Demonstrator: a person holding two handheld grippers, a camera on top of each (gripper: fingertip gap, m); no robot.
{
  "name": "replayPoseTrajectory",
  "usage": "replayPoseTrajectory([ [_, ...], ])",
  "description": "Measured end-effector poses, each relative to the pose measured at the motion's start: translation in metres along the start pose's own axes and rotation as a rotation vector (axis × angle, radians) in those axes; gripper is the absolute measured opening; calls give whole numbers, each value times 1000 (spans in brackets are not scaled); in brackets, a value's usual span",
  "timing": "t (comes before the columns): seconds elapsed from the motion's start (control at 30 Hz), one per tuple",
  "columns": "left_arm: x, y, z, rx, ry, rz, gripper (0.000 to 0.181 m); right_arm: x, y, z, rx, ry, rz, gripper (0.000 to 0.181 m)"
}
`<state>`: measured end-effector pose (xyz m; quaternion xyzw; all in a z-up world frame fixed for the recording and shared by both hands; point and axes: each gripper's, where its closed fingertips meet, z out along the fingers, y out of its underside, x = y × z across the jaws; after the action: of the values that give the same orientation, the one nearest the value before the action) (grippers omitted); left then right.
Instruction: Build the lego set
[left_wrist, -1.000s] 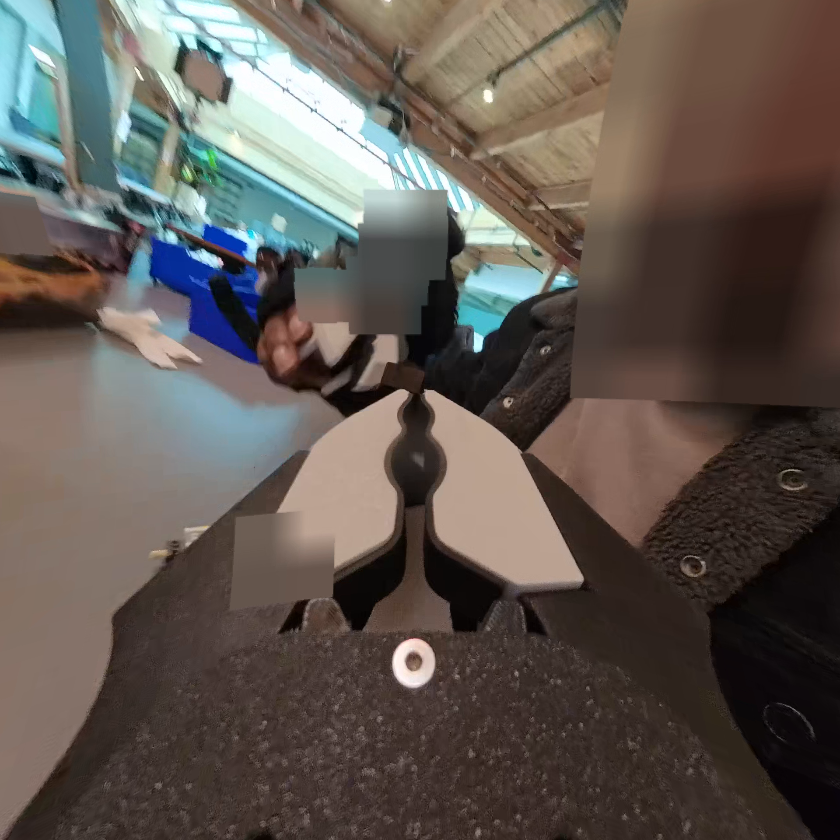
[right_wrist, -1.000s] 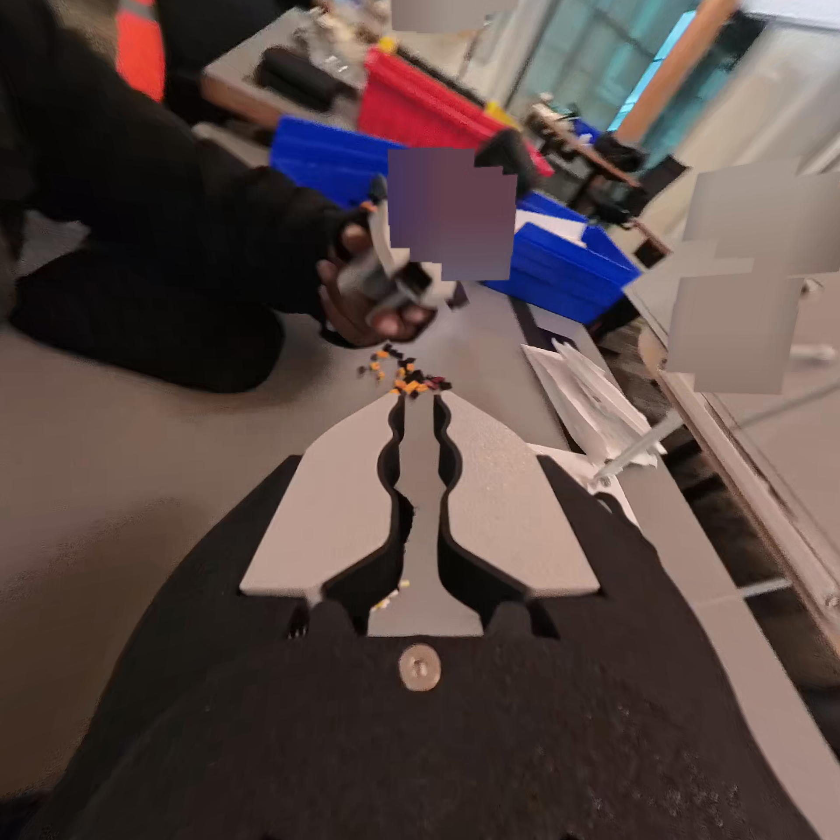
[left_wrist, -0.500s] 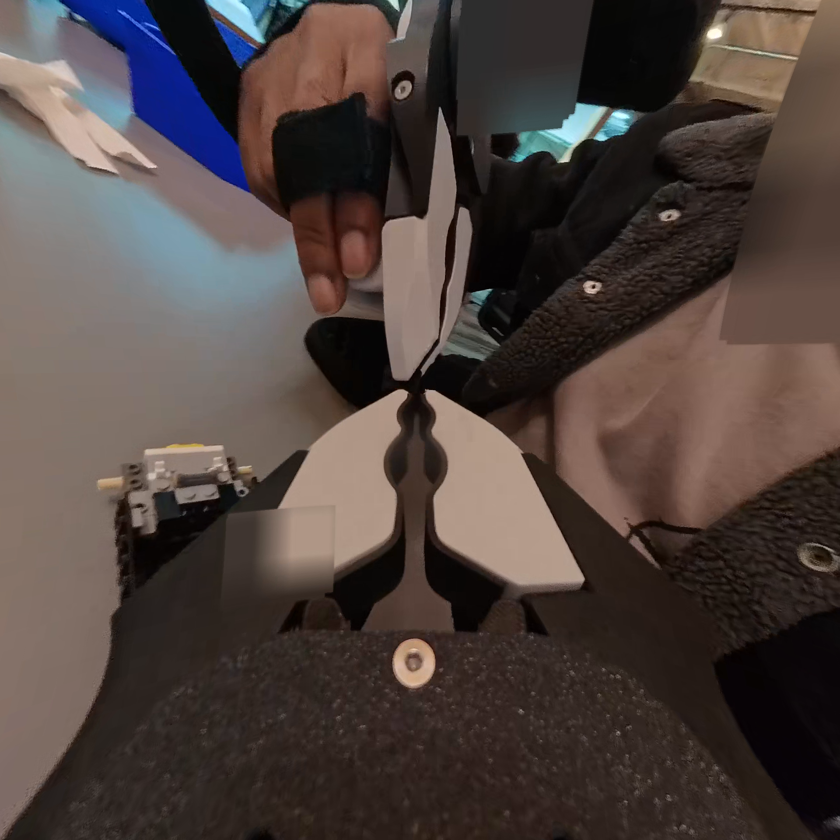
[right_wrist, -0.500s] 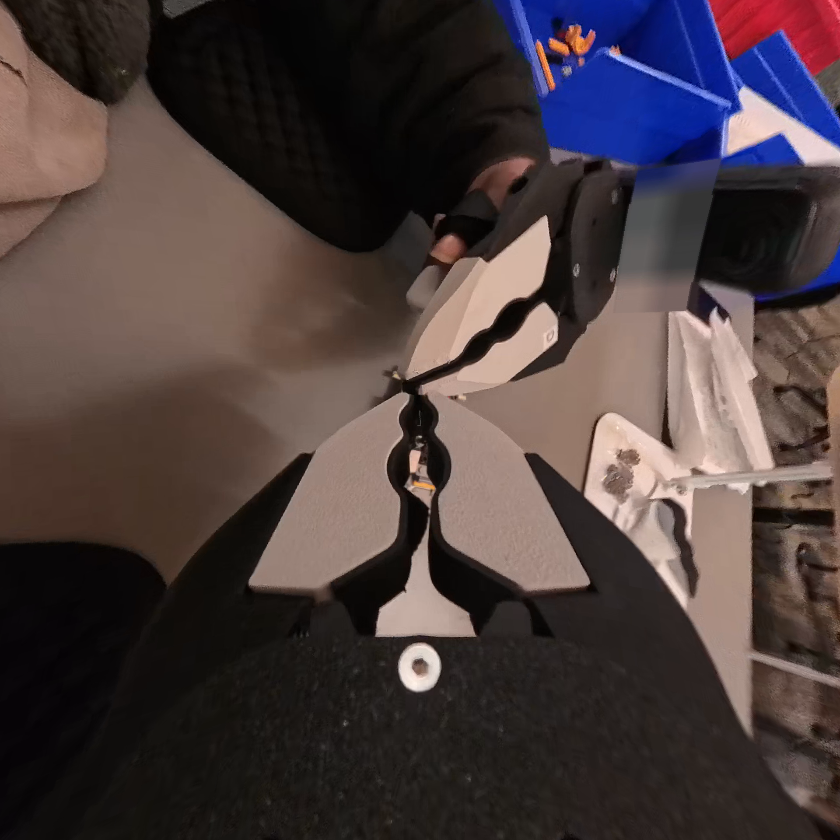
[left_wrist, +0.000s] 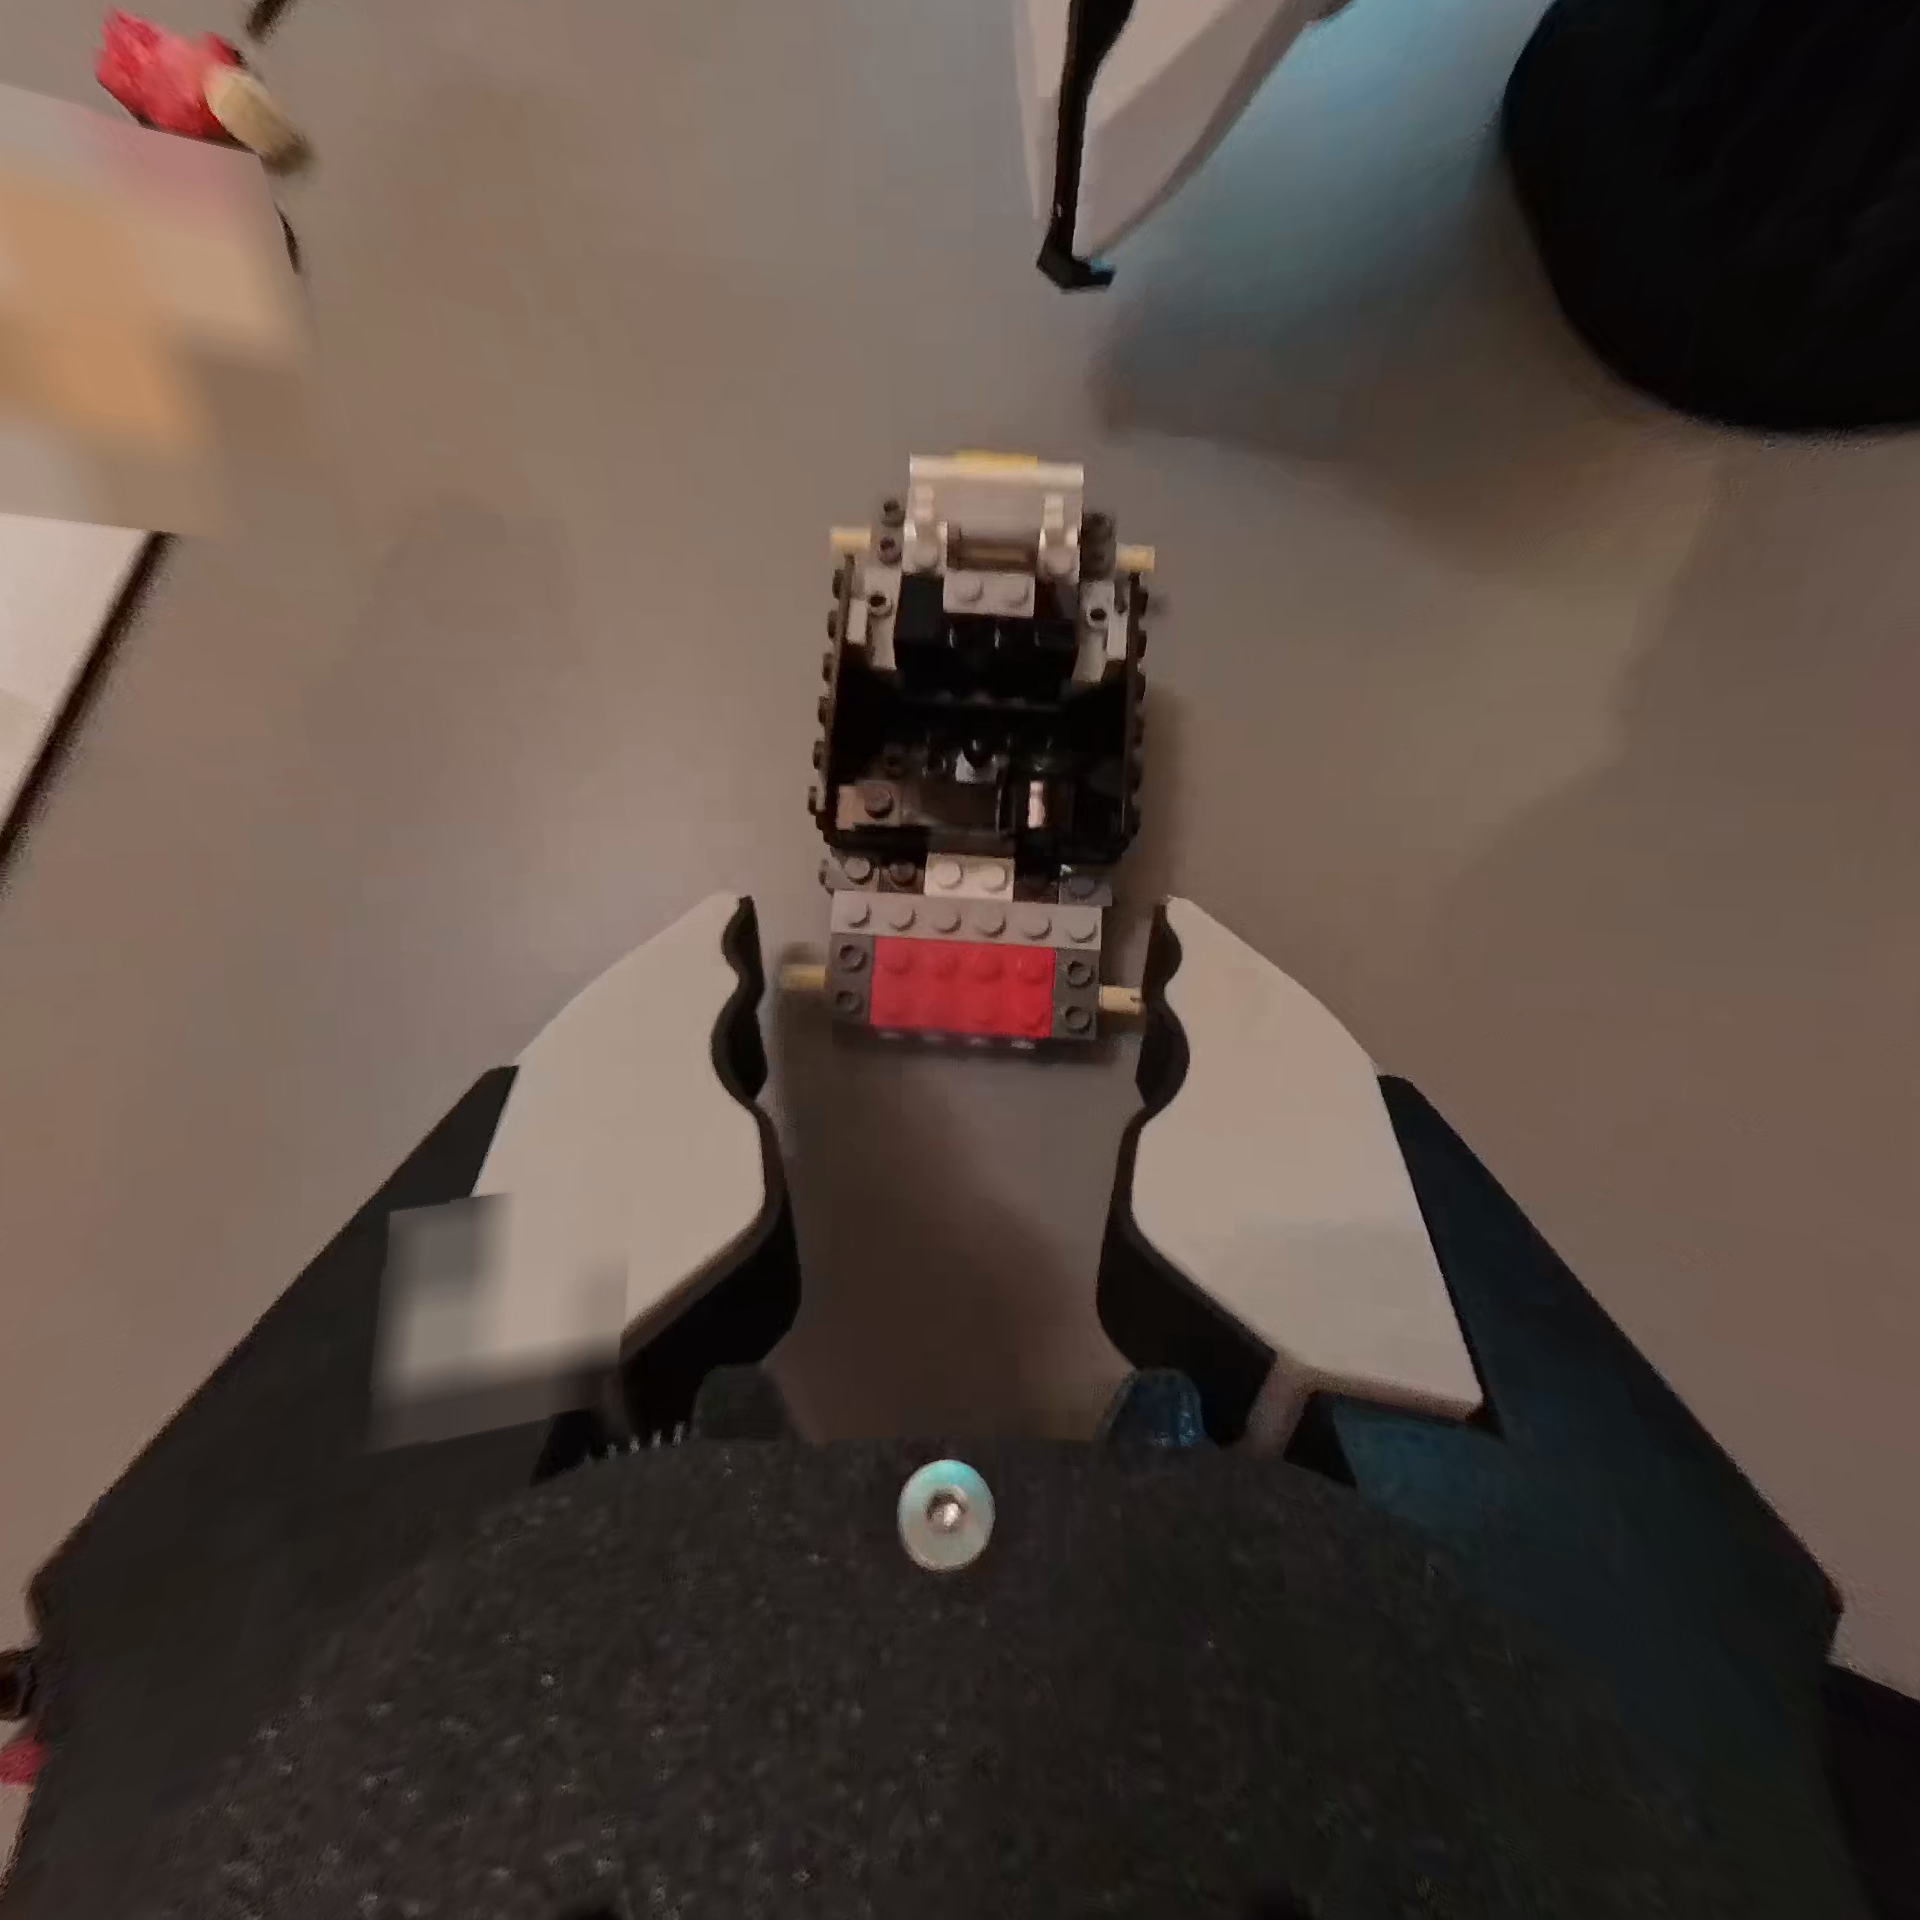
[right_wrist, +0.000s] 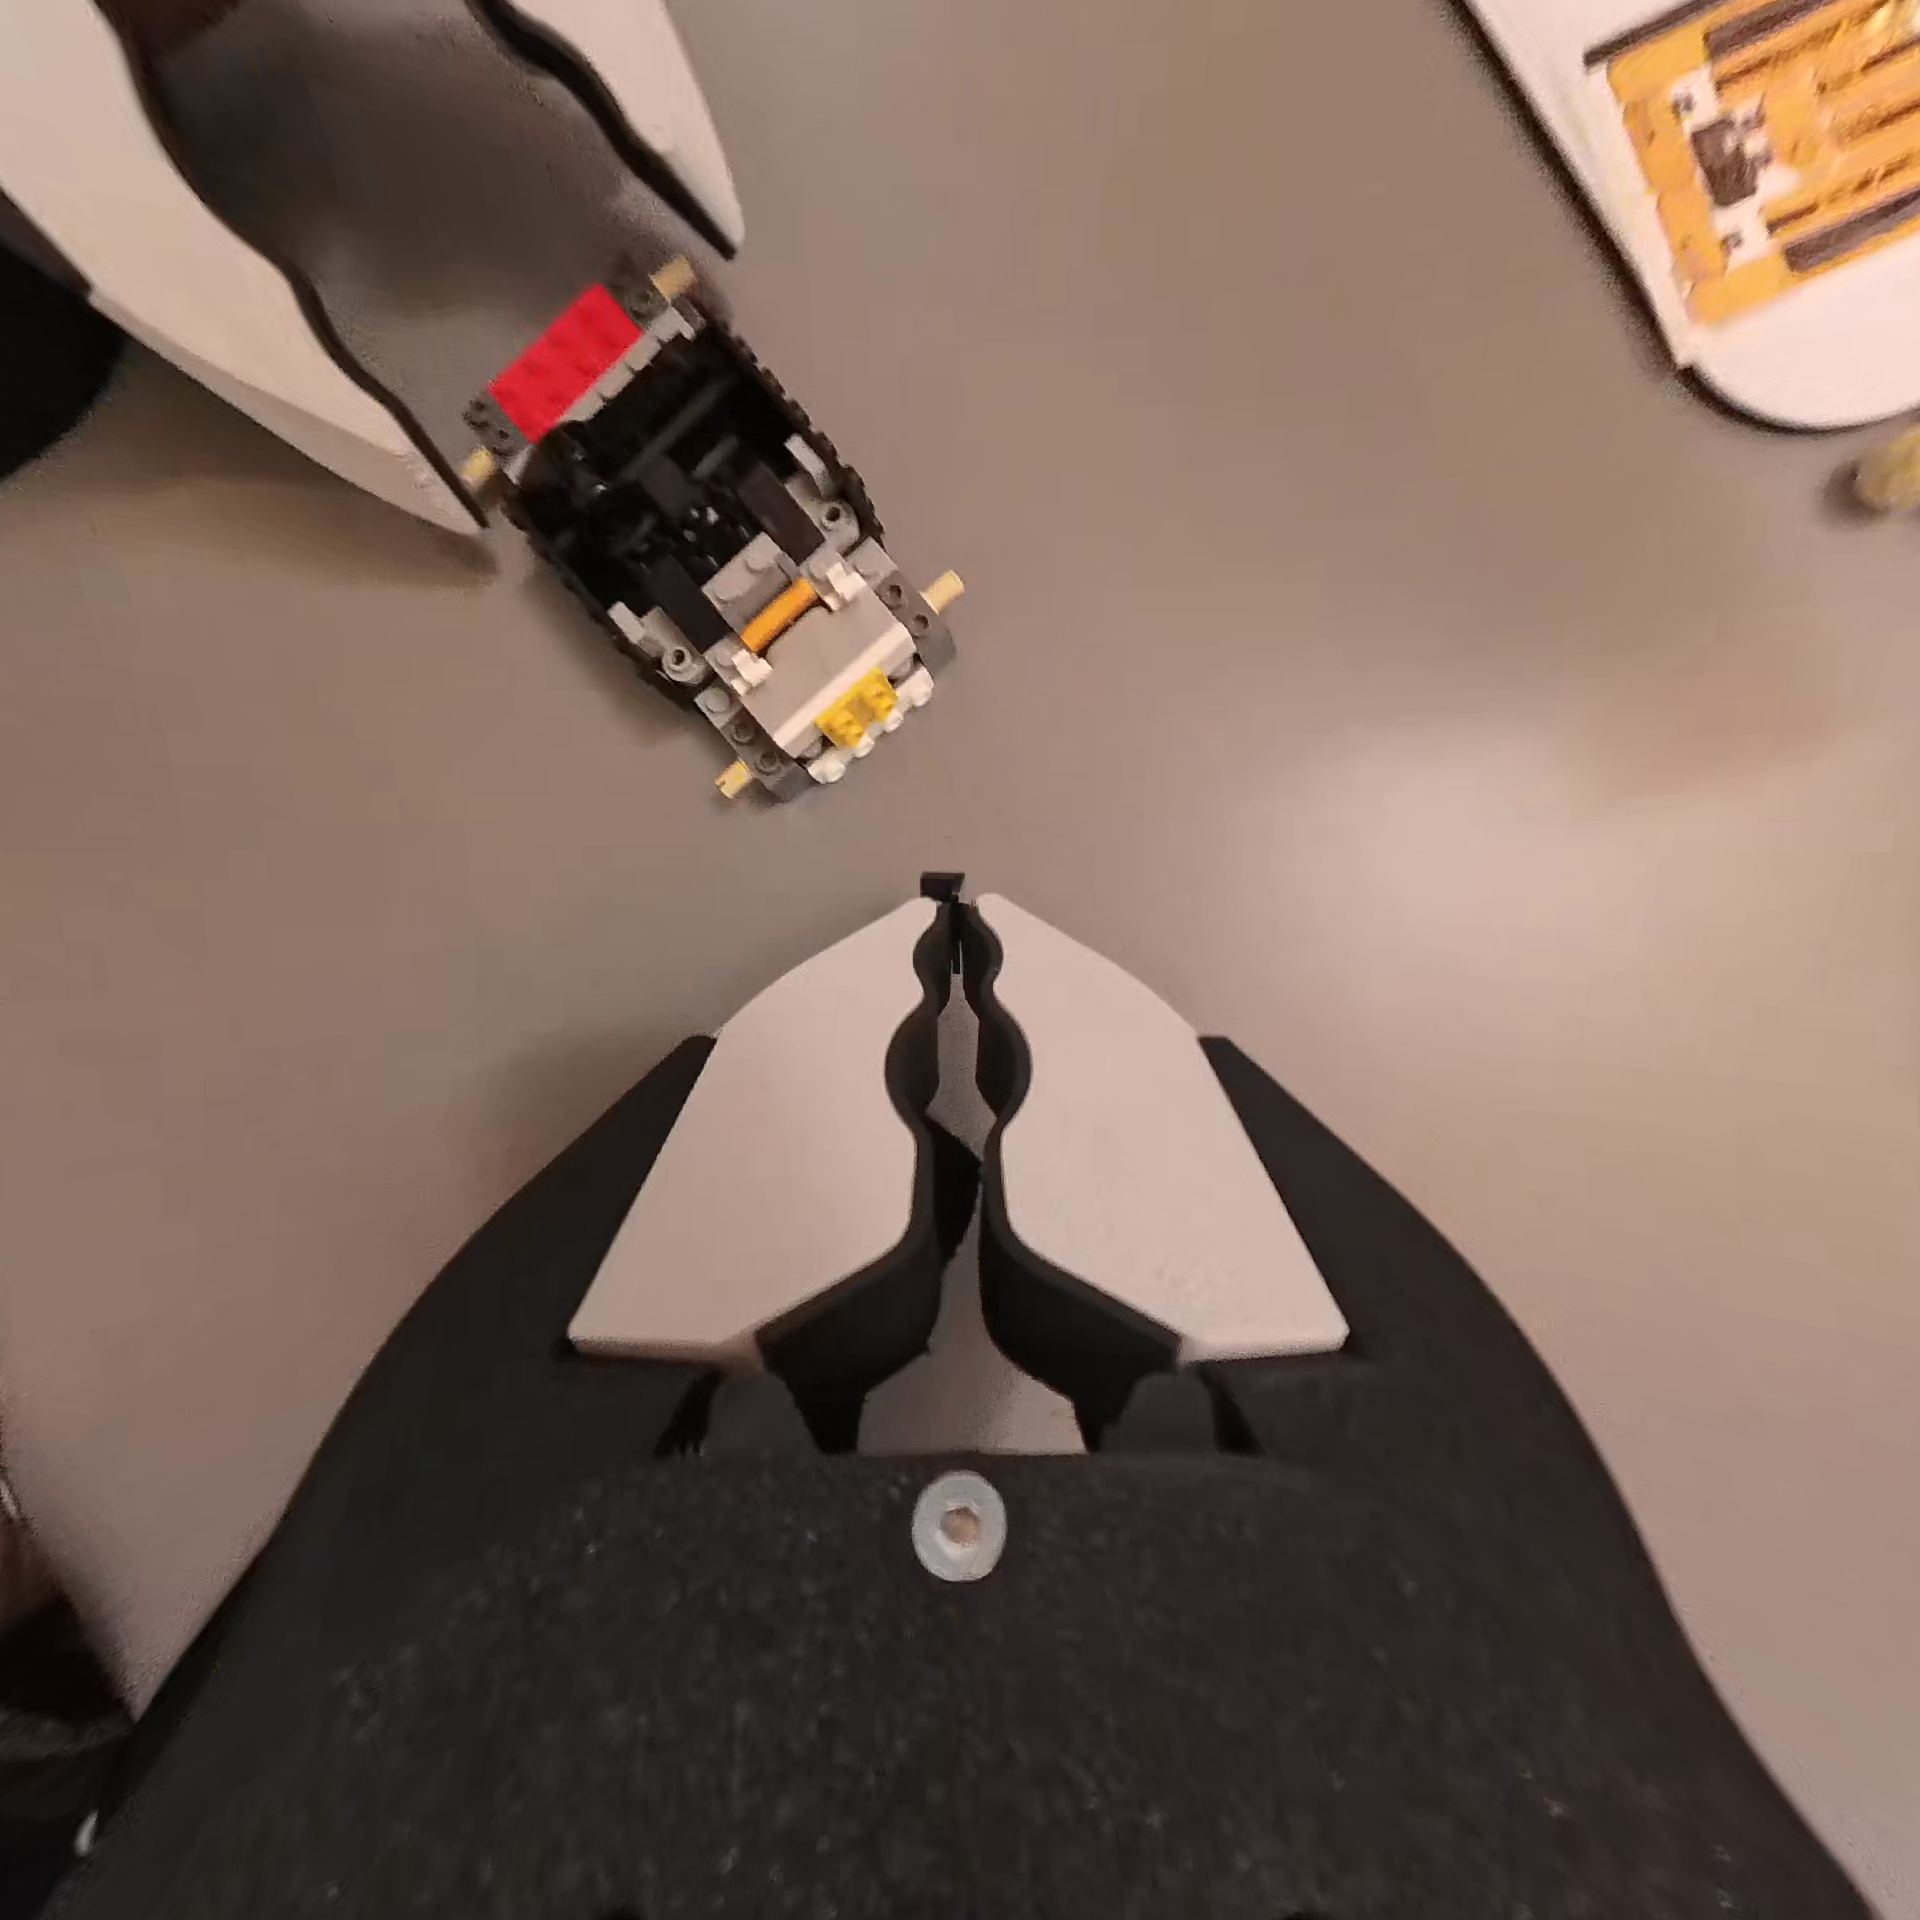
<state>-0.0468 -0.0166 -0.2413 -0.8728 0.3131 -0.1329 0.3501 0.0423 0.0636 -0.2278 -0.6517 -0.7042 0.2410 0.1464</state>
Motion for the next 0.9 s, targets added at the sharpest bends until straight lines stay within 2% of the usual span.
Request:
replayPoseTrajectory([
  [0.03, 1, 4, 3, -33, -7, 10, 64, 0, 2, 2, -13, 6, 16, 1],
  [0.17, 6, 7, 9, -88, -61, 3, 52, -4, 3, 8, -22, -5, 75, 1],
  [0.37, 12, 7, 8, -76, -156, -94, 52, -18, 0, 6, 26, -45, 116, 1],
  [0.6, 0, 1, 12, -50, -308, -181, 52, -25, -2, 4, 79, -47, 156, 1],
  [0.67, -1, -1, 12, -34, -307, -184, 61, -26, -4, 5, 93, -52, 166, 1],
  [0.73, -3, -6, 4, 11, -302, -174, 66, -29, -8, 3, 111, -61, 168, 1],
  [0.83, 12, -38, -14, 206, -221, -108, 46, -40, -17, -2, 145, -96, 167, 1],
  [0.9, 31, -61, -23, 343, -145, -58, 42, -51, -27, -7, 184, -158, 186, 1],
])
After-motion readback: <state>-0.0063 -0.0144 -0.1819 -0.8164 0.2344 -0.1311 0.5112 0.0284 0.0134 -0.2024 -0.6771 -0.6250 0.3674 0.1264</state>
